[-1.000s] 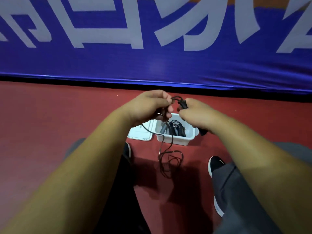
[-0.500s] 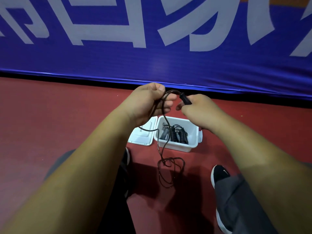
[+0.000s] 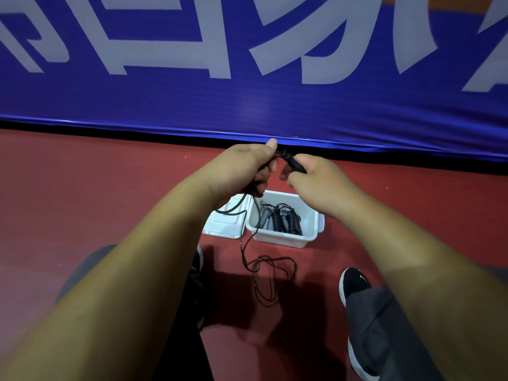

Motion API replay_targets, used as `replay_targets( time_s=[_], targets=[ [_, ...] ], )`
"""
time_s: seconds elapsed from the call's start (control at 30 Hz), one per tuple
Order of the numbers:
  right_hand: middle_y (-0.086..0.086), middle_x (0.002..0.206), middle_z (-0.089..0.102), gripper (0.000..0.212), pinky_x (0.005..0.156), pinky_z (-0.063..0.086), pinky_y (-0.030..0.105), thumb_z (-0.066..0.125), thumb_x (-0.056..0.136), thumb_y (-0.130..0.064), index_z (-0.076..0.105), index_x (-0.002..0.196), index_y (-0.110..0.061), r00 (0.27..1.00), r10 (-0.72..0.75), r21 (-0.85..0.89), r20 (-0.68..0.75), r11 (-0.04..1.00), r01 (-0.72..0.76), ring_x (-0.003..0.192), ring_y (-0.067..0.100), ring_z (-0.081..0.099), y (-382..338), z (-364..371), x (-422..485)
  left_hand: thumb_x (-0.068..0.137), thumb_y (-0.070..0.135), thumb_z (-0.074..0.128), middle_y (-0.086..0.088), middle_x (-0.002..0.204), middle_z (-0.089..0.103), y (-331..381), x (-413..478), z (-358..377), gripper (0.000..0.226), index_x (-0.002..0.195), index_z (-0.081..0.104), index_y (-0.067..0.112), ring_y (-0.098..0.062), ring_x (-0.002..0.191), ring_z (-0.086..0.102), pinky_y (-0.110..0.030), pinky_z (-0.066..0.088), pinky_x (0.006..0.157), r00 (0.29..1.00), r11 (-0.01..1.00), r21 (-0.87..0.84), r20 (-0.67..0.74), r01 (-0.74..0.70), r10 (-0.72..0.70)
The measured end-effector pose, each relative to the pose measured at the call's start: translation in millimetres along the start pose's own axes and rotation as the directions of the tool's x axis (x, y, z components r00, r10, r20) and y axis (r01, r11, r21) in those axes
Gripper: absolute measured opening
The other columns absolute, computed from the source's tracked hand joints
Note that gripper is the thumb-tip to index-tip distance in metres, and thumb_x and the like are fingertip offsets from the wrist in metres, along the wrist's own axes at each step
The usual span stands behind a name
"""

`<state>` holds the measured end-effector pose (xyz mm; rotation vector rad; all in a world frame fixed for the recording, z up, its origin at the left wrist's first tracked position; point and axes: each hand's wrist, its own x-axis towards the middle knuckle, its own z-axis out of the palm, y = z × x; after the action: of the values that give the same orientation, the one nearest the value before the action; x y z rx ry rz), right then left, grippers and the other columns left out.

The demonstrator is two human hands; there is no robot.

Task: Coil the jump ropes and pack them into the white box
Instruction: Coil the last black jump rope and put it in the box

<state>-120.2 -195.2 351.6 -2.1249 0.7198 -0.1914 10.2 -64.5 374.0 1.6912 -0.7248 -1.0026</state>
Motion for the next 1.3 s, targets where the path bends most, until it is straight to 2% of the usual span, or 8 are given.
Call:
replay_targets(
  time_s=[0.2, 0.4, 0.5, 0.67, 0.8, 1.03, 1.13, 1.3],
  targets=[
    [-0.012, 0.069, 0.063, 0.02, 0.059, 0.039, 0.03, 0.056, 0.099, -0.022, 0.073, 0.09, -0.028, 0.999, 0.026, 0.024, 0.033, 0.999, -0.027, 0.053, 0.006, 0.053, 1.3, -5.5, -4.0, 0.111, 0.046, 0.045, -0.002, 0.064, 0.031, 1.1, 0.5, 9.4, 0.043, 0.079, 0.052, 0.018, -0.018, 0.056, 0.03, -0.029, 0.042, 0.059, 0.998, 0.986, -0.163, 0.053, -0.031, 0.04],
    [-0.001, 0.086, 0.075, 0.02, 0.078, 0.061, 0.052, 0.058, 0.097, -0.042, 0.068, 0.098, -0.024, 1.0, 0.03, 0.016, -0.008, 0.999, -0.03, 0.077, 0.028, 0.072, 9.3, -1.7, -7.7, 0.111, 0.047, 0.043, 0.003, 0.065, 0.029, 2.4, 5.2, 17.1, 0.042, 0.08, 0.048, 0.02, -0.015, 0.055, 0.021, -0.029, 0.029, 0.059, 0.999, 0.913, -0.409, 0.04, 0.001, 0.017],
    [-0.005, 0.092, 0.072, 0.014, 0.074, 0.059, 0.04, 0.058, 0.102, -0.037, 0.067, 0.111, -0.034, 0.999, -0.009, 0.033, -0.047, 0.999, 0.01, 0.076, 0.018, 0.069, 16.6, 0.7, -8.1, 0.112, 0.048, 0.042, 0.004, 0.065, 0.031, 1.7, 10.3, 18.8, 0.042, 0.082, 0.05, 0.02, -0.014, 0.055, 0.024, -0.029, 0.03, 0.06, 1.0, 0.873, -0.488, 0.016, 0.003, 0.006],
    [-0.007, 0.072, 0.056, 0.013, 0.062, 0.043, 0.038, 0.057, 0.101, -0.037, 0.063, 0.098, -0.026, 0.995, 0.038, 0.176, -0.092, 0.984, -0.021, 0.061, 0.016, 0.05, 22.8, 1.3, -5.6, 0.112, 0.038, 0.045, -0.003, 0.078, 0.056, 0.1, 16.7, 16.5, 0.038, 0.101, 0.068, 0.01, -0.017, 0.069, 0.056, -0.036, 0.056, 0.084, 0.999, 0.896, -0.443, 0.04, -0.012, 0.033],
    [-0.007, 0.075, 0.064, 0.007, 0.063, 0.046, 0.038, 0.057, 0.096, -0.043, 0.063, 0.095, -0.039, 0.982, 0.054, 0.228, -0.18, 0.974, -0.012, 0.065, 0.017, 0.056, 23.3, -5.3, -3.8, 0.111, 0.025, 0.051, -0.006, 0.088, 0.068, -2.1, 13.7, 8.6, 0.031, 0.105, 0.074, 0.006, -0.02, 0.088, 0.067, -0.039, 0.055, 0.104, 0.995, 0.939, -0.343, 0.079, -0.022, 0.052],
    [-0.015, 0.06, 0.054, 0.011, 0.052, 0.032, 0.027, 0.058, 0.093, -0.039, 0.066, 0.087, -0.035, 0.991, 0.063, 0.385, -0.12, 0.923, -0.012, 0.053, 0.009, 0.045, 16.8, -3.5, -2.7, 0.108, 0.013, 0.056, -0.009, 0.097, 0.073, -5.2, 0.4, -1.4, 0.021, 0.122, 0.07, 0.008, -0.021, 0.095, 0.073, -0.035, 0.061, 0.091, 0.981, 0.987, -0.153, 0.18, -0.05, 0.078],
    [-0.011, 0.06, 0.045, 0.012, 0.045, 0.026, 0.022, 0.057, 0.099, -0.024, 0.064, 0.09, -0.026, 0.994, 0.094, 0.493, -0.05, 0.868, -0.058, 0.046, 0.009, 0.036, 9.2, -1.7, -3.6, 0.104, 0.011, 0.061, -0.01, 0.098, 0.077, -1.2, -4.0, -6.4, 0.014, 0.115, 0.069, 0.012, -0.02, 0.089, 0.077, -0.034, 0.065, 0.081, 0.986, 0.98, -0.181, 0.125, -0.087, 0.111],
    [-0.003, 0.07, 0.04, 0.014, 0.047, 0.017, 0.021, 0.057, 0.083, -0.022, 0.067, 0.079, -0.032, 0.993, 0.037, 0.658, 0.115, 0.746, -0.104, 0.054, 0.011, 0.028, 1.1, 1.9, -5.6, 0.083, 0.021, 0.076, -0.007, 0.096, 0.077, -2.1, -2.2, -9.9, 0.027, 0.102, 0.068, 0.004, -0.02, 0.096, 0.076, -0.036, 0.059, 0.089, 0.979, 0.952, -0.241, 0.026, -0.191, 0.203]
  ],
)
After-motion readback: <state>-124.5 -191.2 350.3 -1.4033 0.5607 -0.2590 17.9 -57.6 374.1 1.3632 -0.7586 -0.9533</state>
